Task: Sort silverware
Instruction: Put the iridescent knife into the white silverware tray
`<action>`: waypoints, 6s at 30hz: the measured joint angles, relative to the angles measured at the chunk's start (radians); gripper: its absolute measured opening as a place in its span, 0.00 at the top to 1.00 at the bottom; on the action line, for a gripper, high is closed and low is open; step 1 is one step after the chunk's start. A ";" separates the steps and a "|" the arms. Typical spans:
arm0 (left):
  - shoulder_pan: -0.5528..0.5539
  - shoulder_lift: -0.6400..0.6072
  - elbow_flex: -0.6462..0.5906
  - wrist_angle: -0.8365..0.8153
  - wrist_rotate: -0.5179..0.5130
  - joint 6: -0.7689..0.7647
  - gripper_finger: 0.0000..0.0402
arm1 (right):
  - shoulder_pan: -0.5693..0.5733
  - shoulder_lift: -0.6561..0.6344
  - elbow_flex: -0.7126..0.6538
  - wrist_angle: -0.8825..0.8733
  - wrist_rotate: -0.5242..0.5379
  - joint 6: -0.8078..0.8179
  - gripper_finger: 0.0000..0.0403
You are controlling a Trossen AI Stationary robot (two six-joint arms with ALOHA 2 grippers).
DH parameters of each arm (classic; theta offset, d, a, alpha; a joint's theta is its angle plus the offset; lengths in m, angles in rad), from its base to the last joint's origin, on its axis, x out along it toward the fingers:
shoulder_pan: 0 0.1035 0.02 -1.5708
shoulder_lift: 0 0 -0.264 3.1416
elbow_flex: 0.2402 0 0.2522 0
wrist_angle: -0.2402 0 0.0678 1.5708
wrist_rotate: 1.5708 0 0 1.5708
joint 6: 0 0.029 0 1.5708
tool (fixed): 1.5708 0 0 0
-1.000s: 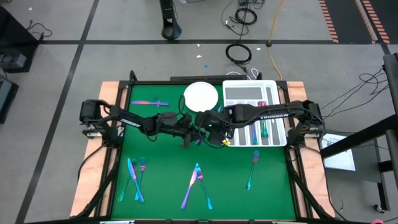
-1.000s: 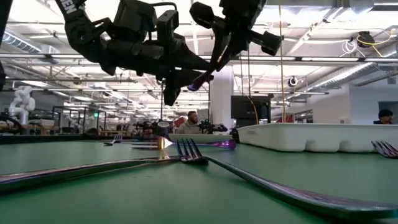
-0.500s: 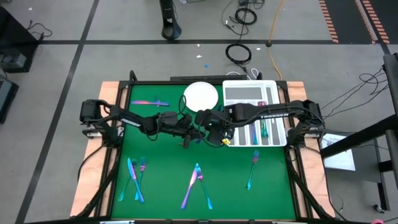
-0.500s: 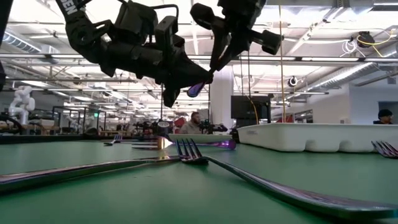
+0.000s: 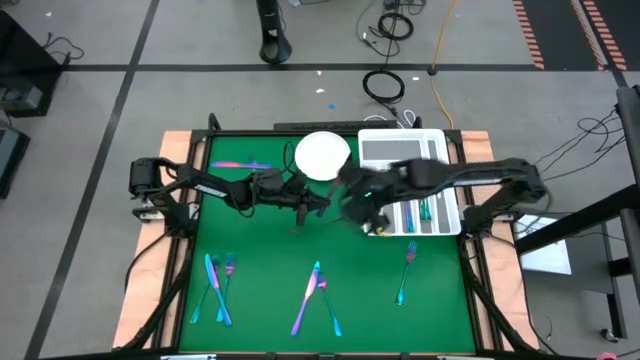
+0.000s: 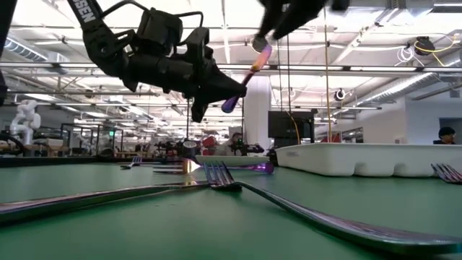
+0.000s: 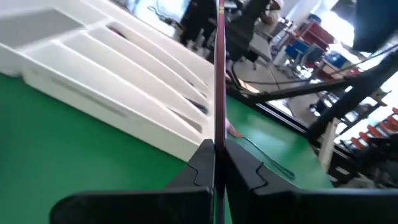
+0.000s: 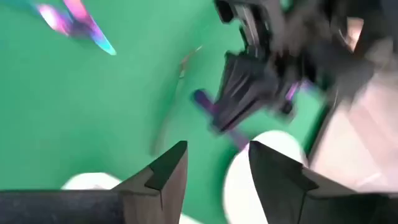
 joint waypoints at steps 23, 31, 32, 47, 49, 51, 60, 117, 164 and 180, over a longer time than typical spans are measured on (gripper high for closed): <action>-0.066 0.001 0.157 0.231 -0.031 0.357 0.97 | -0.086 -0.529 -1.058 1.554 -0.073 0.763 0.69; -0.069 0.005 0.206 0.183 -0.051 0.391 0.97 | -0.086 -0.438 -0.959 1.579 -0.075 0.716 0.53; -0.071 0.013 0.211 0.190 -0.064 0.392 0.97 | -0.086 -0.426 -0.947 1.579 -0.075 0.704 0.52; -0.069 0.069 0.237 0.218 -0.075 0.409 0.97 | -0.095 -0.343 -0.890 1.546 -0.077 0.677 0.56; -0.067 0.069 0.237 0.224 -0.076 0.410 0.97 | -0.096 -0.351 -0.890 1.538 -0.078 0.677 0.58; -0.063 0.068 0.237 0.222 -0.075 0.422 0.97 | -0.096 -0.363 -0.890 1.520 -0.076 0.671 0.59; -0.061 0.069 0.237 0.224 -0.076 0.425 0.97 | -0.097 -0.367 -0.889 1.532 -0.075 0.654 0.80; 0.061 -0.049 0.072 -0.059 0.002 0.536 0.62 | -0.498 -0.703 -1.119 0.259 -0.253 1.693 1.00; -0.156 -0.490 0.104 -0.825 -0.007 0.540 0.62 | -0.203 -0.608 -0.930 0.796 -0.245 1.409 0.75; -0.376 -0.340 0.145 -1.228 -0.014 0.061 0.62 | 0.119 -0.201 -0.931 1.301 -0.153 1.159 0.75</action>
